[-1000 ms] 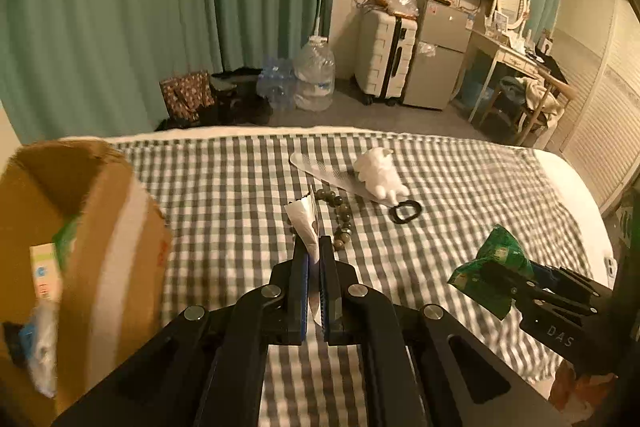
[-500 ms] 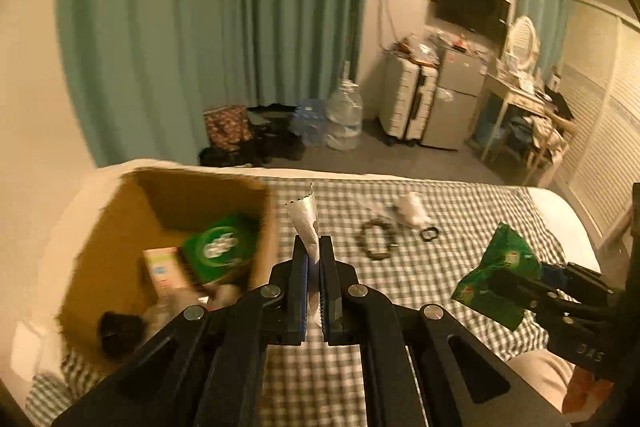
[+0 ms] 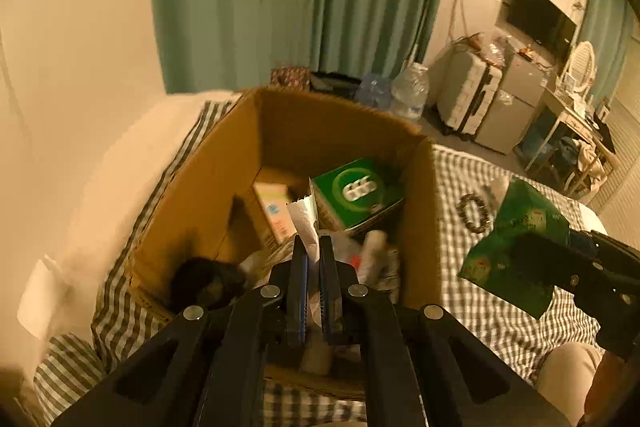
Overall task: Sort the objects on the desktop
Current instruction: 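Carry the snack bag and sachet into the cardboard box and release them, then move both open tools back over the bed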
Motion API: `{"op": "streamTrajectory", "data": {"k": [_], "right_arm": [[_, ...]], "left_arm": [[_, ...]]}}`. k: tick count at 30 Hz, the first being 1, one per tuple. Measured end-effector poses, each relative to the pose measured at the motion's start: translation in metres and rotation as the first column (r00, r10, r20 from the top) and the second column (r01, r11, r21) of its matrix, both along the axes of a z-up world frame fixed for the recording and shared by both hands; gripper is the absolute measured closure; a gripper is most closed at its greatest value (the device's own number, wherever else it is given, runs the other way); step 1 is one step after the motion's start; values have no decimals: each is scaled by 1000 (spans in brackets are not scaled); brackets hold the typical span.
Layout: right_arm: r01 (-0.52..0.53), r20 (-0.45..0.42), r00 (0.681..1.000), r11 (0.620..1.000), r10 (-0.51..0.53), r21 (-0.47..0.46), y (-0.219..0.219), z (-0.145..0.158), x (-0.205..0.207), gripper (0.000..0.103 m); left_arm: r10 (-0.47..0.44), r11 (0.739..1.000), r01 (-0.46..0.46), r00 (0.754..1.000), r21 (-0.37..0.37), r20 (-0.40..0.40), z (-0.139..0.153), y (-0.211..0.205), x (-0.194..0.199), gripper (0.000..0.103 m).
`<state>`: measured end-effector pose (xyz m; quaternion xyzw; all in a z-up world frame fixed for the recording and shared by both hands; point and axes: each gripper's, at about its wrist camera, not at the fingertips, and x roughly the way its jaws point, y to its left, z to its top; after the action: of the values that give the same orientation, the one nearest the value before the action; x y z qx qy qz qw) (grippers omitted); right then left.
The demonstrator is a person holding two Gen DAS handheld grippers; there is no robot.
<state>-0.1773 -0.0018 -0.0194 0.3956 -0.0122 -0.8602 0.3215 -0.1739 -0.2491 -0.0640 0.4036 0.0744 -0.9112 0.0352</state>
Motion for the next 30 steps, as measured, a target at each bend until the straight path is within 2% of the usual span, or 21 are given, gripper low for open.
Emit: {"op": "streamTrajectory", "data": {"k": [5, 10, 11, 12, 13, 14, 15, 16, 18, 22, 24, 30], "right_arm": [[-36, 24, 999, 999, 36, 28, -33, -16, -14, 60], [-53, 43, 998, 998, 52, 42, -61, -21, -30, 59], [-52, 43, 998, 998, 50, 42, -65, -20, -33, 58], [-49, 41, 998, 998, 47, 42, -69, -19, -35, 58], [-43, 41, 998, 998, 42, 39, -71, -18, -37, 55], [-38, 42, 998, 999, 37, 30, -73, -16, -39, 43], [-29, 39, 999, 999, 28, 19, -72, -14, -39, 36], [-14, 29, 999, 1000, 14, 7, -71, -12, -39, 30], [7, 0, 1000, 1000, -7, -20, -67, -6, -37, 30], [46, -21, 999, 999, -46, -27, -50, 1, -34, 30], [77, -27, 997, 997, -78, -31, -40, 4, -36, 30], [221, -36, 974, 975, -222, -31, 31, 8, -34, 25]], "left_arm": [[13, 1000, -13, 999, -1, 32, -18, -14, 2, 99], [18, 1000, -17, 998, -5, 66, -30, -20, 0, 93], [19, 1000, -18, 997, -13, 72, -31, -20, 1, 86], [20, 1000, -19, 997, -16, 76, -33, -21, 1, 71], [21, 1000, -20, 997, -18, 80, -33, -22, 2, 63], [25, 1000, -24, 997, -18, 77, -33, -22, 4, 46], [34, 999, -32, 997, -19, 73, -32, -23, 6, 34], [42, 999, -40, 997, -21, 66, -32, -23, 8, 31], [44, 999, -43, 997, -24, 59, -29, -23, 10, 24], [36, 998, -33, 998, -54, 59, -24, -12, 12, 20], [22, 998, -19, 999, -62, 49, -19, -1, 14, 12], [-64, 997, 65, 998, -49, 5, -5, 55, 17, 1]]}}
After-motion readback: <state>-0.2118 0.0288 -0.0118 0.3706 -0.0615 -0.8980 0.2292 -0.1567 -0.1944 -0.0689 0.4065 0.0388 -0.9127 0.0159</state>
